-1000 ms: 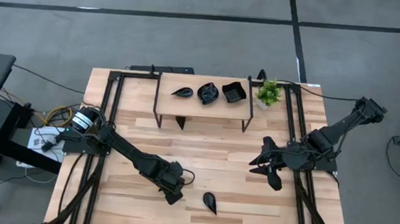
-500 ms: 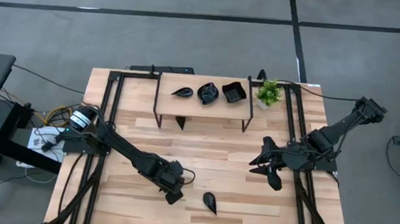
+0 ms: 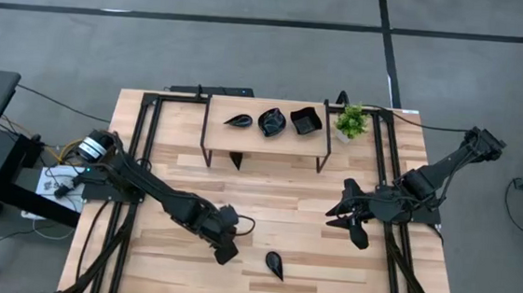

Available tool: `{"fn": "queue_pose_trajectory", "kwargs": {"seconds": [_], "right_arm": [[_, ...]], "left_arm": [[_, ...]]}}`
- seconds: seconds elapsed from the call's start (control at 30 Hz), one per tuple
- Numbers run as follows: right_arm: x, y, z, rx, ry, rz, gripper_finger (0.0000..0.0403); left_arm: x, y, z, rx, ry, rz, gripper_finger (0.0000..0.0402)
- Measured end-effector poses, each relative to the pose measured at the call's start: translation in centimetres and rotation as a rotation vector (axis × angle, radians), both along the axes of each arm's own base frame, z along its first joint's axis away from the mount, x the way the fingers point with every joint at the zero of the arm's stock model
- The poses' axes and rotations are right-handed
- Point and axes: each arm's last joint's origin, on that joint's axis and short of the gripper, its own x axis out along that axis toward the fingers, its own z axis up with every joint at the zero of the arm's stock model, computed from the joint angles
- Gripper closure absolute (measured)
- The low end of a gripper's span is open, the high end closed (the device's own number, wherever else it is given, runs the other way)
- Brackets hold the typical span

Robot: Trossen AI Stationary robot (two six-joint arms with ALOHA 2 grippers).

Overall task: Pick & Place Mini shaped plates
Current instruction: Stack the black drop shaped plate on the black drop shaped plate on the shelf

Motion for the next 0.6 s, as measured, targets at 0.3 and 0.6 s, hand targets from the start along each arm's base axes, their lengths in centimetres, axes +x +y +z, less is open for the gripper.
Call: {"fn": "queue_pose_trajectory", "kwargs": {"seconds": [0.3, 0.6], "right_arm": [[0.0, 0.0, 0.0, 0.000, 0.000, 0.000, 0.0278], [0.0, -0.1, 0.0, 0.053, 0.003, -0.072, 0.0278]], "left_arm": [[-1.5, 1.2, 5.0, 0.089, -0.197, -0.065, 0.0394], [-3.9, 4.3, 10.9, 0.309, -0.439, -0.160, 0.0393]]}}
